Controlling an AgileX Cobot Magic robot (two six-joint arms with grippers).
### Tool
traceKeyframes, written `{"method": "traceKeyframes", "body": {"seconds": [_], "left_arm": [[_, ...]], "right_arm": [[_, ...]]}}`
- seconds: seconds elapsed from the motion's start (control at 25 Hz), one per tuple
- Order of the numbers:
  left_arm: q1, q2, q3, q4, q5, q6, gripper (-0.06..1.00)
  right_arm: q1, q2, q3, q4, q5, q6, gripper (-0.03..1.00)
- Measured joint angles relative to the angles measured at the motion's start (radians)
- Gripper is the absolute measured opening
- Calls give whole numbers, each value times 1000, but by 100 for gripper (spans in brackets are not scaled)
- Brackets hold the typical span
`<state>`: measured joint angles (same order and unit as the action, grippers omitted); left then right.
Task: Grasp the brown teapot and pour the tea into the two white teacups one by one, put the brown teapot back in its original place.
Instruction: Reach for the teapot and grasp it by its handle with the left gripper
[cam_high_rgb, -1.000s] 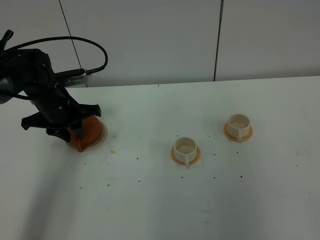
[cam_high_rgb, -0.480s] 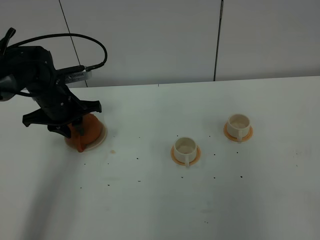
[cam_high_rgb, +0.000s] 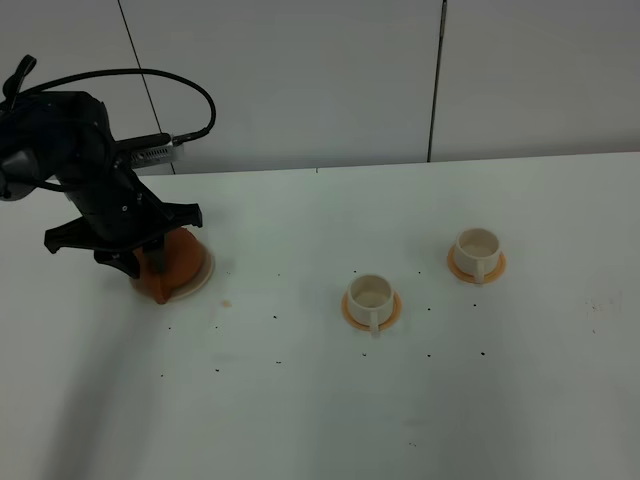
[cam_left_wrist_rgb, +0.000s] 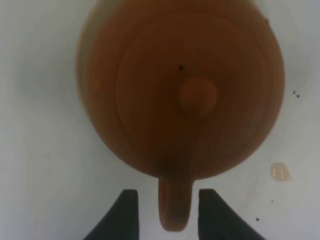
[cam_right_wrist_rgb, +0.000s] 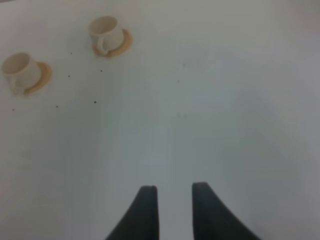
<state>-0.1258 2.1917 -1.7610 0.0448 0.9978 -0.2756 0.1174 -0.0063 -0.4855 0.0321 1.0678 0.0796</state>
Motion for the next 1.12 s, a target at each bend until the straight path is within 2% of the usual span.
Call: {"method": "traceKeyframes", "body": {"seconds": [1.12], "left_arm": [[0, 23, -1, -11, -12, 1, 36]], "right_arm": [[0, 0, 0, 0, 0, 0, 17]]}}
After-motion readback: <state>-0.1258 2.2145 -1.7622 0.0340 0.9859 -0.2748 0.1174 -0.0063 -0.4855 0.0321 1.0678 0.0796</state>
